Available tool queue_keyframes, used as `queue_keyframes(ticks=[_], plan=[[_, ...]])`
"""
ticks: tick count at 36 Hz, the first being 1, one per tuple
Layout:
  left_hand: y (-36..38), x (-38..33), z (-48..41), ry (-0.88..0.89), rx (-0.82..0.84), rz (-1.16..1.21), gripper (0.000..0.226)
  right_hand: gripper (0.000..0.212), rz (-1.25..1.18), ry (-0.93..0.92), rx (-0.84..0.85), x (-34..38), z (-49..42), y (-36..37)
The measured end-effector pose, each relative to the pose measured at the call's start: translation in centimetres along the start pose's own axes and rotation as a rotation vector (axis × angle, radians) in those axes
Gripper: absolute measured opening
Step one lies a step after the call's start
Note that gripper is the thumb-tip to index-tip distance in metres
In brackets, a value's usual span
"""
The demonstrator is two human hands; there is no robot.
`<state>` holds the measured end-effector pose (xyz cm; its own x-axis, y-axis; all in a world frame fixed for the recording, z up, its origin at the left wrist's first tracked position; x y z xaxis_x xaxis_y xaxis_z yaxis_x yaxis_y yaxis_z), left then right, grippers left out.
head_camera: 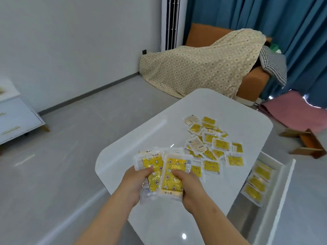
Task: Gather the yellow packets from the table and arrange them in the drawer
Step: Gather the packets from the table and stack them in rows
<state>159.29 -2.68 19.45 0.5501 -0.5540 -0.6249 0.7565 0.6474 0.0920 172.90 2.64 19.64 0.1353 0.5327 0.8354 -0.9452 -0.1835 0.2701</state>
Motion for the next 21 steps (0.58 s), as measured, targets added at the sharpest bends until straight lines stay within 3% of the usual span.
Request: queue_keyframes(ticks=[9, 21], plan=[[8.2, 5.8, 2.3, -0.036, -0.128, 0.132, 0.007, 0.017, 0.121, 0.066, 0.173, 2.4, -0.7, -9.6], [15.1, 11.9, 3.8, -0.074, -0.2, 0.237, 0.025, 0.02, 0.163, 0.128, 0.223, 3.3, -0.8, -18.2]])
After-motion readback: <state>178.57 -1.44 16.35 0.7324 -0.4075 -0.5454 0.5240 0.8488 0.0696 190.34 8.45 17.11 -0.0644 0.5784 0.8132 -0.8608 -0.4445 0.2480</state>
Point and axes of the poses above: each hand's wrist, its own z-axis away from the middle knuckle, its own y-axis out of the palm, x = y × z, the point moved 4 cm from there along -z, towards the middle knuckle, and after that the axes turned 11 degrees about -y, right-handed, at the moved point
